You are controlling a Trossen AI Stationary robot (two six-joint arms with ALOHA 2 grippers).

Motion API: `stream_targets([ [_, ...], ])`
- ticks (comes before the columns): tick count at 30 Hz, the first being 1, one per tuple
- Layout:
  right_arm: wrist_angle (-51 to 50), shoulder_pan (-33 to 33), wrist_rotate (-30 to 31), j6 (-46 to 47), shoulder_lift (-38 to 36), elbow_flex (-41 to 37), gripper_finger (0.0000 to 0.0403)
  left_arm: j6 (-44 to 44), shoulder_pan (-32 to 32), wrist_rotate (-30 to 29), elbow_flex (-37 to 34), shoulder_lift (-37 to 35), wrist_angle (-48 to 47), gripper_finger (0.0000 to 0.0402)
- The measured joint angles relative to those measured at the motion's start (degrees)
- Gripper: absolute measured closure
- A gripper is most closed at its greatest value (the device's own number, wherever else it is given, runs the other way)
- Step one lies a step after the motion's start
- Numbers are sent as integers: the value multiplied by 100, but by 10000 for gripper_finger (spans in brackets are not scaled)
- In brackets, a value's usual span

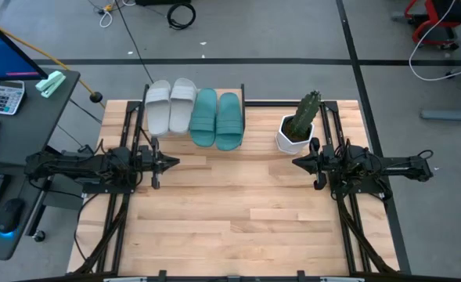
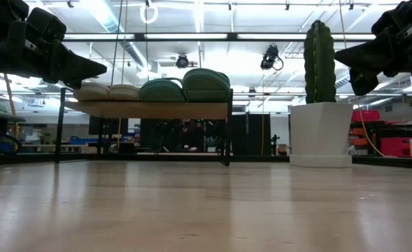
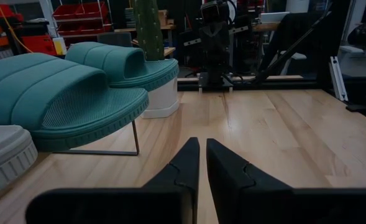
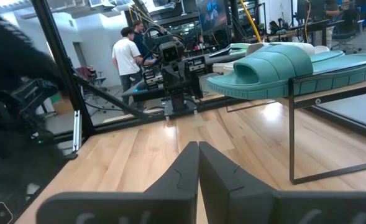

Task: Pick and place slides into the shelf
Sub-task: Return to Home Position

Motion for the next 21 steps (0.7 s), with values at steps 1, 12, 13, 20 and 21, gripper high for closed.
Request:
stream_targets([
  [1, 0, 2, 0, 0, 0, 0, 385, 0, 0, 0, -1, 0, 0, 364],
  [12, 0, 0, -1, 0, 0, 2, 385, -1, 0, 0, 0, 0, 0, 374],
  [13, 0, 2, 0, 0, 0, 2, 385, -2, 0, 0, -1, 0, 2, 375],
  [20, 0, 0, 0, 0, 0, 4, 385, -2, 0, 0, -1, 0, 2, 371],
  [21, 1, 0, 0, 0, 0, 4, 385, -2, 0, 0, 0, 0, 2, 369],
])
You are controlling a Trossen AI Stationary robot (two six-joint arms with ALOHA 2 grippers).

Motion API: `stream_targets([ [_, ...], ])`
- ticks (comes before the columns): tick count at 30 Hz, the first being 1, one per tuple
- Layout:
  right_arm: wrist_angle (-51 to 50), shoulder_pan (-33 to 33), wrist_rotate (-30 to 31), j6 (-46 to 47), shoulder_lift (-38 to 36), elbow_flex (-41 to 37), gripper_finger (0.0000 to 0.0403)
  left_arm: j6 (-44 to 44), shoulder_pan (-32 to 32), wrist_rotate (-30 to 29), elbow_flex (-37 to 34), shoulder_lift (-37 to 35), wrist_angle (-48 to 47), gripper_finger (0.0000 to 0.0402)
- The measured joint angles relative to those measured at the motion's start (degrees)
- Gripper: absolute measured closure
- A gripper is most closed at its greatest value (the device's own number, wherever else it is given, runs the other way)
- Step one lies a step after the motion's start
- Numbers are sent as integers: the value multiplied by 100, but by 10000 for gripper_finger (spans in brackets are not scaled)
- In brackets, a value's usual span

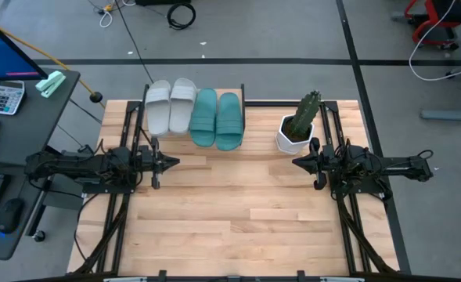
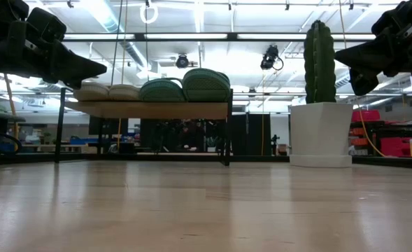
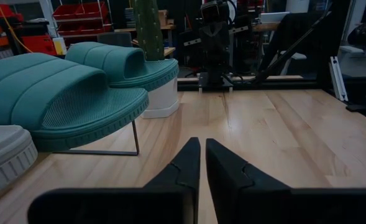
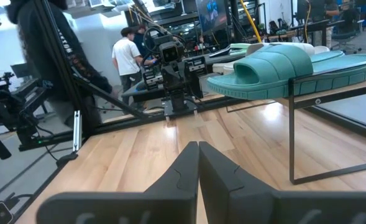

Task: Pick and place slides into the shelf
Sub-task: Return to Home Position

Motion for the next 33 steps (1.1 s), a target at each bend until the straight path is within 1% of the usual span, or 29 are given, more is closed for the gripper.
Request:
stream_targets([
  [6, 1, 1, -1, 0, 0, 0, 385, 0, 0, 0, 1, 0, 0, 363],
  [18, 2, 0, -1, 0, 0, 0, 385, 0, 0, 0, 0, 0, 0, 378],
  [28, 2, 0, -2, 0, 0, 0, 385, 31, 0, 0, 1, 0, 0, 364],
  [33, 2, 0, 0, 0, 0, 0, 385, 33, 0, 0, 2, 0, -2, 365],
])
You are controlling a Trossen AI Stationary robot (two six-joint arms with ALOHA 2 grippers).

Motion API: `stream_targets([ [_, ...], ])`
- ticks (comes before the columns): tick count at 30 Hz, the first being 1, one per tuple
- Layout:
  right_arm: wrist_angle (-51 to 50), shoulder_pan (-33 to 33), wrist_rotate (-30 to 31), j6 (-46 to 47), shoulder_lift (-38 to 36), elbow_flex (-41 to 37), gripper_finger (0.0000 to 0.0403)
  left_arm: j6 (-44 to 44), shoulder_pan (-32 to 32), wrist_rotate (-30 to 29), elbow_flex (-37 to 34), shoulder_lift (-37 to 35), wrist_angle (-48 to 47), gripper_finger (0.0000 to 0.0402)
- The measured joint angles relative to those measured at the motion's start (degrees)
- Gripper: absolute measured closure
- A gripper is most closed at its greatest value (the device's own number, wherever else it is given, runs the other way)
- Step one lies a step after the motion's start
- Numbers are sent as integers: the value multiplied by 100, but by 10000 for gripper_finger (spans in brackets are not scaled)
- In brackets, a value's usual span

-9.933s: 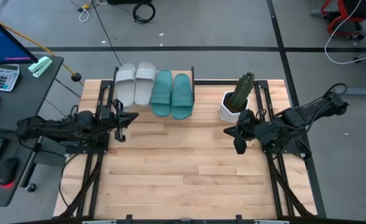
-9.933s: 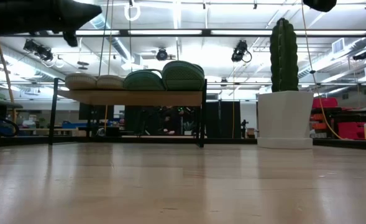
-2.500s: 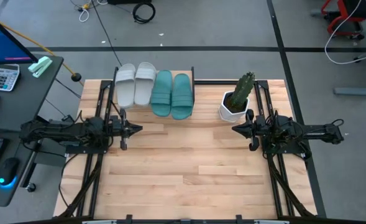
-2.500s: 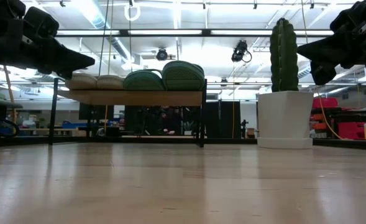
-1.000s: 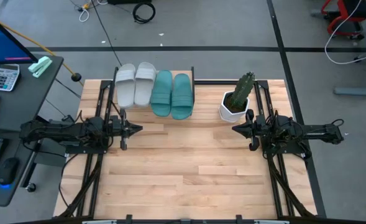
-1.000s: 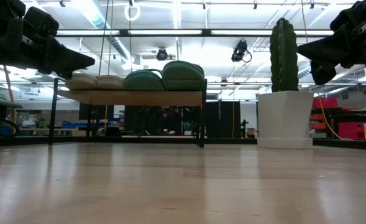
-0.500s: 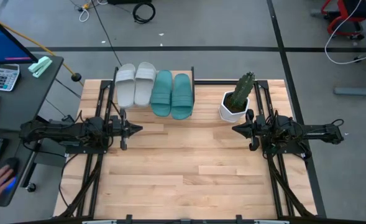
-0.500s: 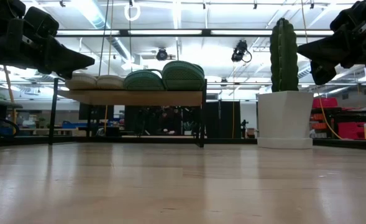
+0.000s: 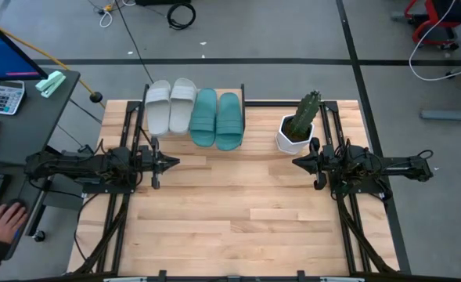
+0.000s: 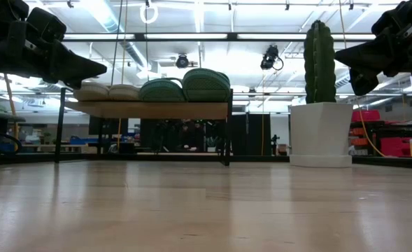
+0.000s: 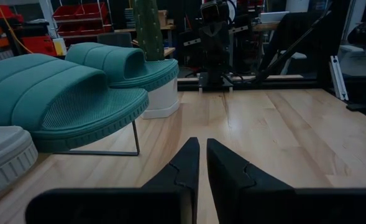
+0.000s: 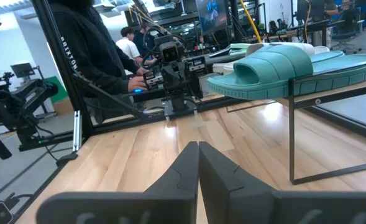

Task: Pick and place slides into the shelf
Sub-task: Return to Home Position

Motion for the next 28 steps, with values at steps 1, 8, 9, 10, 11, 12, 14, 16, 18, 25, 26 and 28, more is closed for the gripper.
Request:
stream_targets([
  [1, -2, 0, -2, 0, 0, 0, 385, 0, -2, 0, 0, 0, 0, 366],
  [8, 0, 0, -2, 0, 0, 0, 385, 4, 0, 0, 0, 0, 2, 377],
  [9, 0, 0, 0, 0, 0, 0, 385, 4, -1, 0, 0, 0, 0, 378],
  [10, 0, 0, -2, 0, 0, 0, 385, 4, 0, 0, 0, 0, 0, 378],
  [11, 0, 0, 0, 0, 0, 0, 385, 4, -1, 0, 0, 0, 2, 378],
  [12, 0, 0, -1, 0, 0, 0, 385, 4, -1, 0, -1, 0, 1, 378],
  [14, -1, 0, -2, 0, 0, 0, 385, 9, 0, 0, -2, 0, 1, 374],
  [16, -1, 1, 0, 0, 0, 0, 385, 9, 0, 0, -2, 0, 0, 371],
  [18, 0, 0, -2, 0, 0, 0, 385, 9, 0, 0, 0, 0, 2, 367],
  [25, -2, 1, -1, 0, 0, 0, 385, 9, -1, 0, 0, 0, 1, 364],
  [26, 0, 0, 0, 0, 0, 0, 385, 9, 0, 0, -2, 0, 0, 365],
  [28, 0, 0, -1, 0, 0, 0, 385, 9, 0, 0, 0, 0, 2, 368],
])
